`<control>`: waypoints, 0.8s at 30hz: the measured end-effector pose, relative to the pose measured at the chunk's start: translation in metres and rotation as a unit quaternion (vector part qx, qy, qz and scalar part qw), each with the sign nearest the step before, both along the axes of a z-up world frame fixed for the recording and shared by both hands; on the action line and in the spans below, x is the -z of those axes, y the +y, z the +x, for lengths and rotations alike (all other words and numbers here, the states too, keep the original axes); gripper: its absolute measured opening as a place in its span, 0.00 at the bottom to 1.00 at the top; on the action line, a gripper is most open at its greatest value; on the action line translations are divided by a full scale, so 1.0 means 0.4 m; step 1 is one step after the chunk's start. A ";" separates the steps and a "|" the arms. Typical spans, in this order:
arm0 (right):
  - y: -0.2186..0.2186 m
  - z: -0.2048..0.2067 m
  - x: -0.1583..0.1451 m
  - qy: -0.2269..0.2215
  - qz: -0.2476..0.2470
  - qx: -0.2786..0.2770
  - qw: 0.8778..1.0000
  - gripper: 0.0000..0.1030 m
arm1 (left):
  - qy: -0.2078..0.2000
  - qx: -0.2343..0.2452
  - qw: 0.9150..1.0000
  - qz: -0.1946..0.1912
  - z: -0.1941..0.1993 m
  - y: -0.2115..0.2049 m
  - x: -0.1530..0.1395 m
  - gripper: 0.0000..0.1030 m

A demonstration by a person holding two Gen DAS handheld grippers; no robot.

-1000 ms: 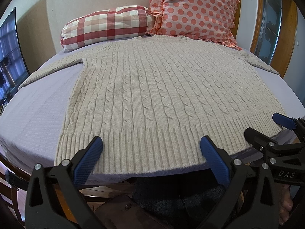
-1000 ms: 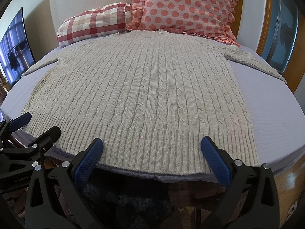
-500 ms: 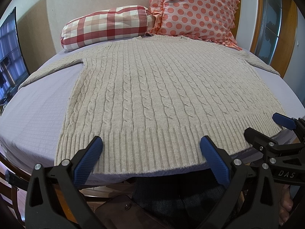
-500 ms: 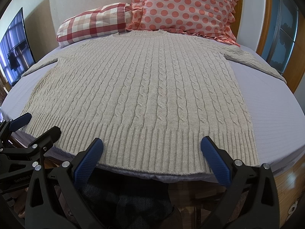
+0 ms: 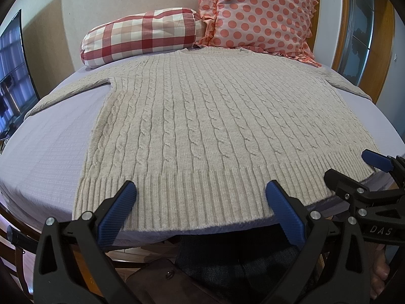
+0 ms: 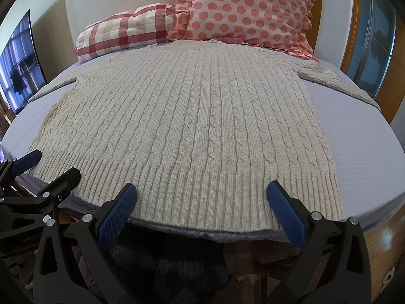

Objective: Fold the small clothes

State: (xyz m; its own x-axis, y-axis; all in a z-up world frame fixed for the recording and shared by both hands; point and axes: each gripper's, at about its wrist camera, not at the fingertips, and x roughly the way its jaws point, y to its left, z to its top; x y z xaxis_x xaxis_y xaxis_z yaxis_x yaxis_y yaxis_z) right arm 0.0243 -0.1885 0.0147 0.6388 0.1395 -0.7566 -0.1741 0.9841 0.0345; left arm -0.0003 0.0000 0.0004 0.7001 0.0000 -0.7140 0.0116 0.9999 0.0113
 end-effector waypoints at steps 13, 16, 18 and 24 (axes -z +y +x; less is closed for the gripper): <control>-0.144 0.073 -0.066 -0.040 0.071 -0.016 0.997 0.99 | -0.021 0.016 1.000 0.015 0.005 0.011 -0.054 0.98; -0.343 0.177 -0.141 -0.056 0.134 0.065 0.987 0.99 | -0.042 0.004 0.999 -0.002 0.035 0.058 -0.104 0.98; -0.480 0.250 -0.165 -0.051 0.180 0.121 0.975 0.99 | -0.051 -0.008 0.999 -0.012 0.059 0.095 -0.127 0.98; -0.893 0.470 -0.139 -0.034 0.252 0.323 0.911 0.67 | -0.042 -0.062 0.994 -0.085 0.166 0.256 -0.153 0.98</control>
